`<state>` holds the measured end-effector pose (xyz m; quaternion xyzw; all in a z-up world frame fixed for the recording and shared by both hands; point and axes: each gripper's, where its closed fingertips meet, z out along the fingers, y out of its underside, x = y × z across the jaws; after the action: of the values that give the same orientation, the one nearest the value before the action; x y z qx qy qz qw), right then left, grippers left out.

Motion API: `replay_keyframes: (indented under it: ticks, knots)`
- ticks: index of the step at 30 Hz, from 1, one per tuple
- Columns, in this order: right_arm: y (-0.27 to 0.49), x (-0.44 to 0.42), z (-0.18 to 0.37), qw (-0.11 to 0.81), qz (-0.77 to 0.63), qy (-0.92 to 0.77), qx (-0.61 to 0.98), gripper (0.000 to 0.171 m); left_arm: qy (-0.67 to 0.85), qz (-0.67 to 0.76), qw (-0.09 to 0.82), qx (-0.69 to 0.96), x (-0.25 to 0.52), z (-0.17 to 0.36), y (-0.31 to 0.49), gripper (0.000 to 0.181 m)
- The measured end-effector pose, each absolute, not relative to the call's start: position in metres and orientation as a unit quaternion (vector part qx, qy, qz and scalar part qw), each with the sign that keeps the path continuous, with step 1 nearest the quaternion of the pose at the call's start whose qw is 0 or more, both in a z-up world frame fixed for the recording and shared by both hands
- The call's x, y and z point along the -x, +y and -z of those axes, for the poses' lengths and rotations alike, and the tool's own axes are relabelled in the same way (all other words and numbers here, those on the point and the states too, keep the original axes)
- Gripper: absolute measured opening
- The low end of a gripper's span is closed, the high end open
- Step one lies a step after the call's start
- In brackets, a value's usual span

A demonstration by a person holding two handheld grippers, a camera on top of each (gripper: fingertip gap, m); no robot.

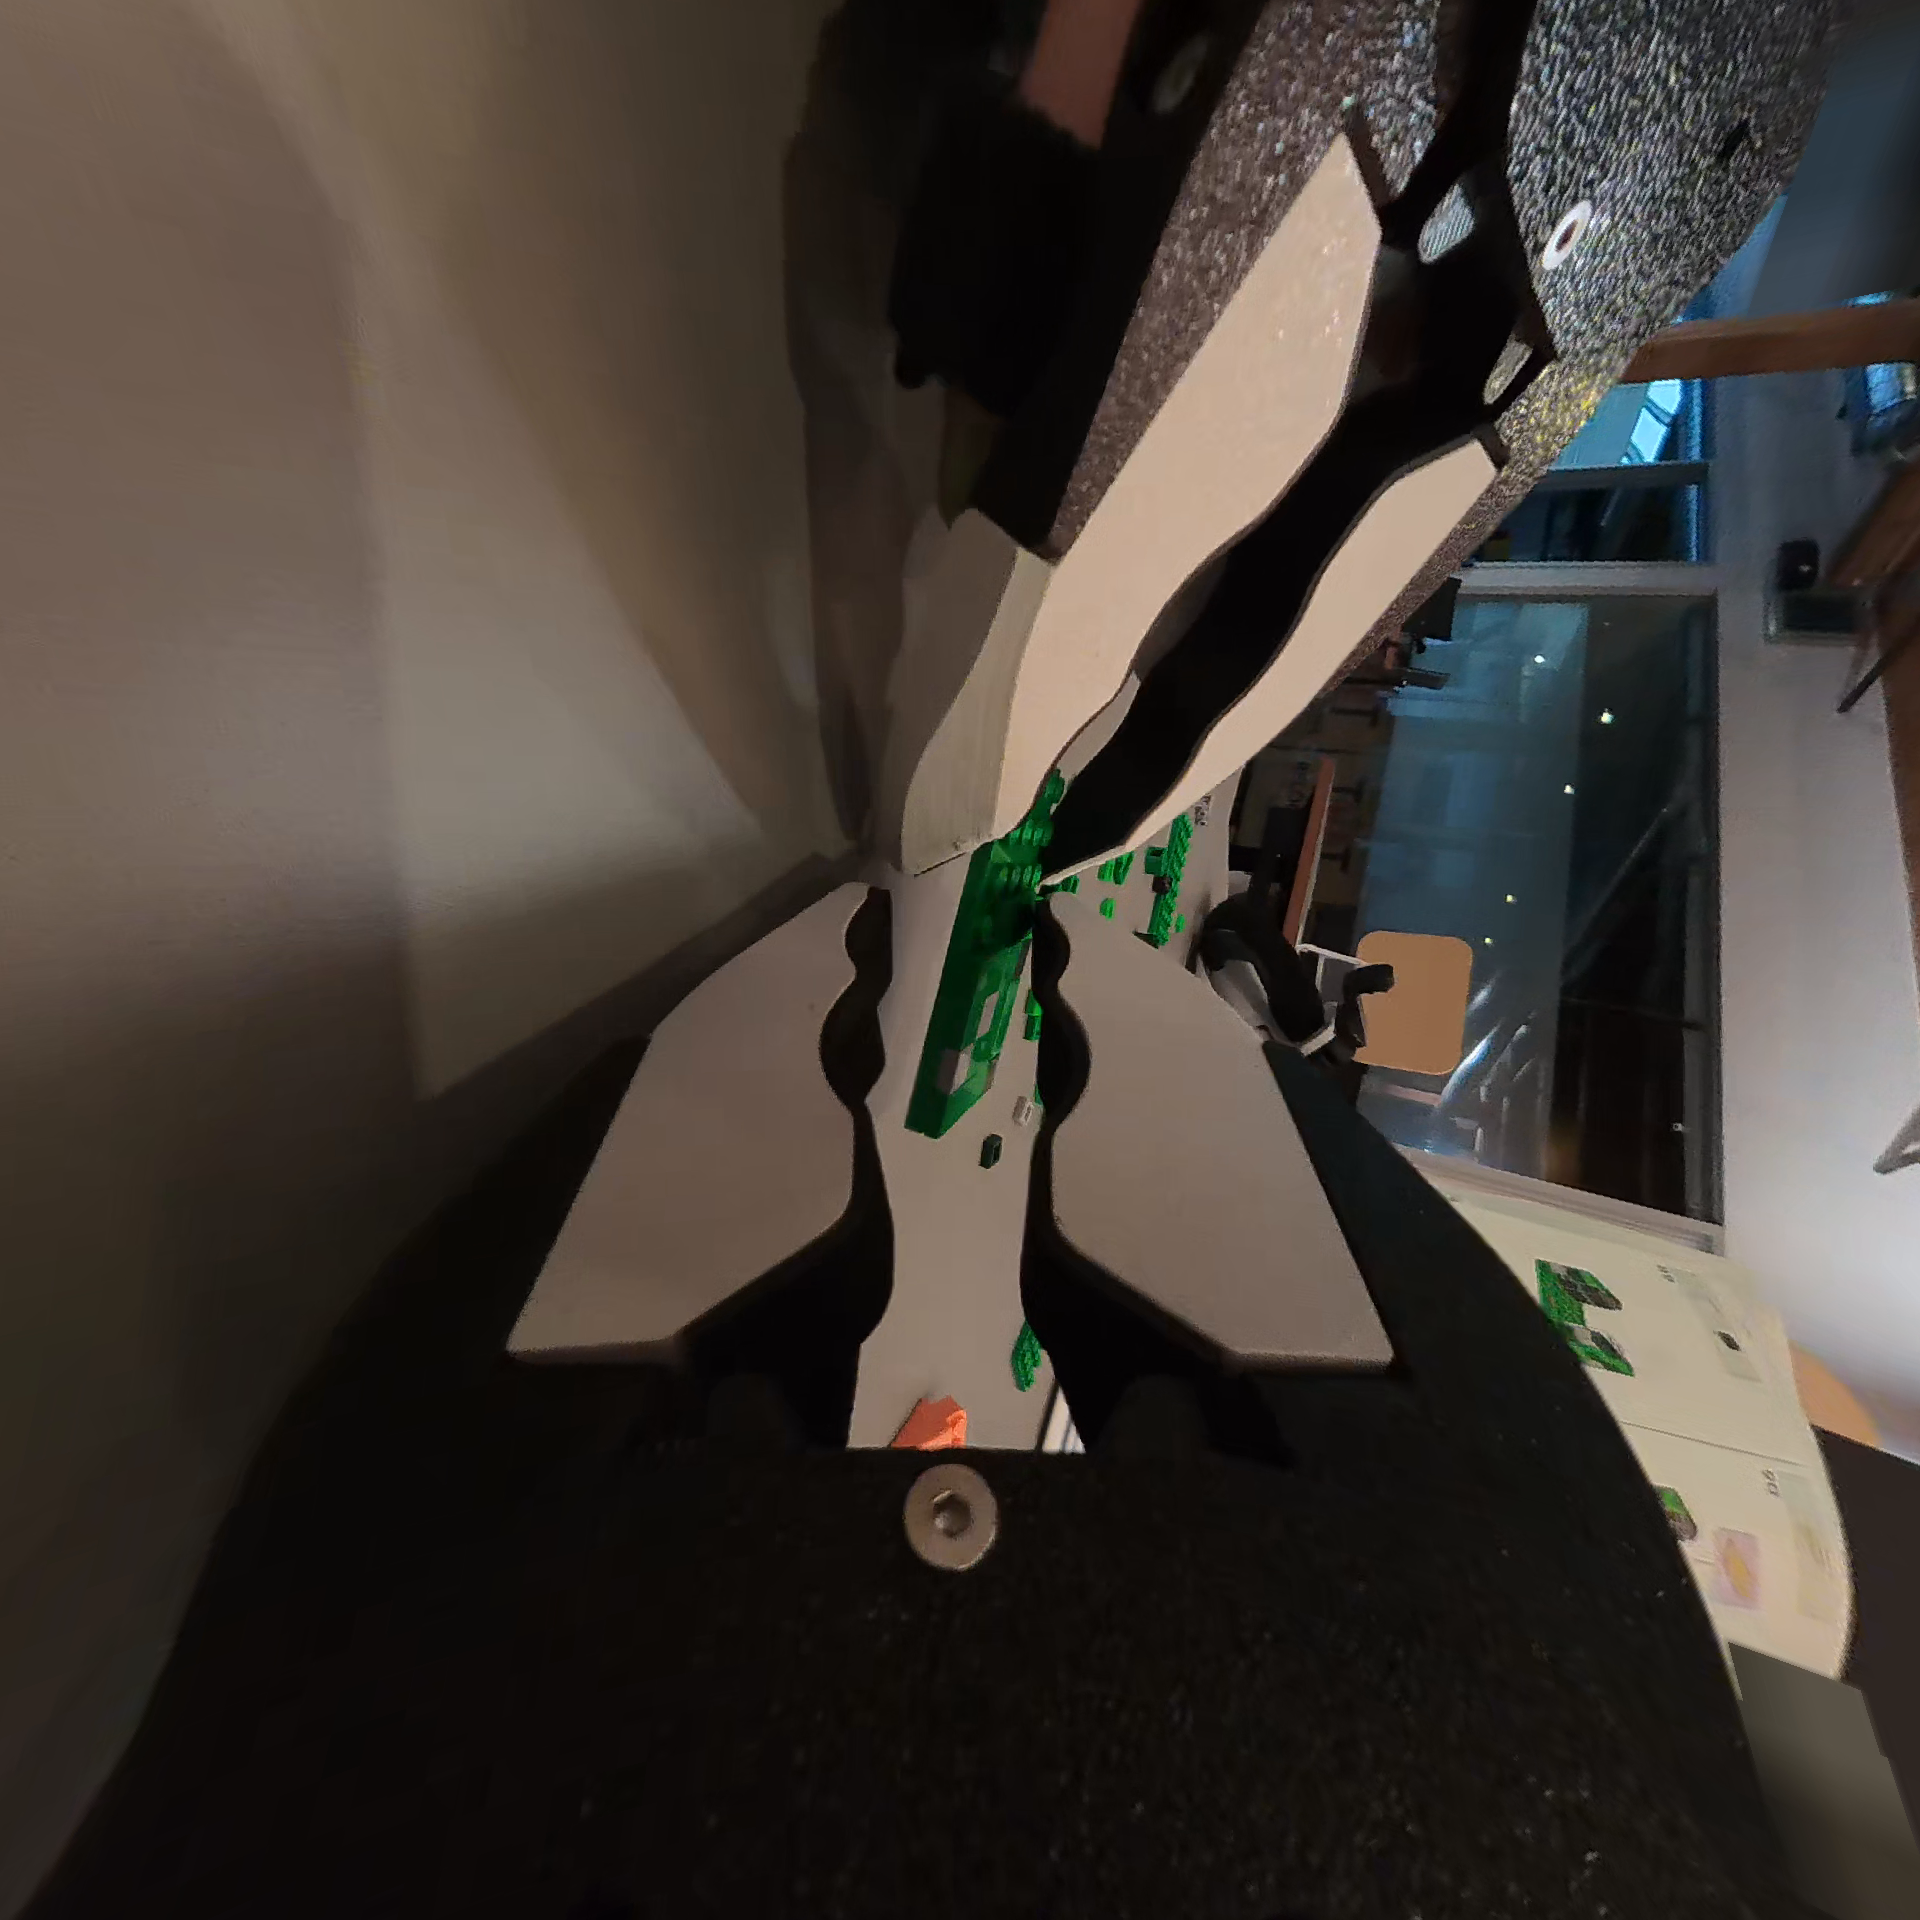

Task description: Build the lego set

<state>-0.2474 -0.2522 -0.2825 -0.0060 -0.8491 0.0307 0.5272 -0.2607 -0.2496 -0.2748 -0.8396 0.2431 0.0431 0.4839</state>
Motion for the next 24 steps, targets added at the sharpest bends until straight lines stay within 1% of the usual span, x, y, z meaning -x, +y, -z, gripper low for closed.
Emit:
replay_keyframes:
  ticks: [4,14,18,19,21,24]
  knots:
    - [-0.2512,0.2474,0.2808,0.537,-0.027,-0.843,0.015,0.016,0.250,-0.052,0.478,0.841,0.2596,0.2773,-0.2498,0.031]
    - [-0.2509,0.2468,0.2787,0.557,-0.018,-0.829,0.044,0.014,0.244,-0.041,0.488,0.837,0.2596,0.2735,-0.2509,0.031]
    - [-0.2503,0.2464,0.2768,0.563,-0.023,-0.824,0.059,0.011,0.245,-0.037,0.489,0.836,0.2588,0.2726,-0.2514,0.030]
    - [-0.2500,0.2462,0.2780,0.558,-0.030,-0.826,0.070,0.007,0.249,-0.034,0.493,0.833,0.2573,0.2711,-0.2525,0.017]
    - [-0.2503,0.2451,0.2818,0.535,-0.053,-0.838,0.094,0.007,0.260,-0.049,0.488,0.832,0.2565,0.2738,-0.2530,0.015]
    - [-0.2496,0.2451,0.2818,0.546,-0.047,-0.833,0.079,0.007,0.271,-0.072,0.491,0.825,0.2557,0.2744,-0.2516,0.014]
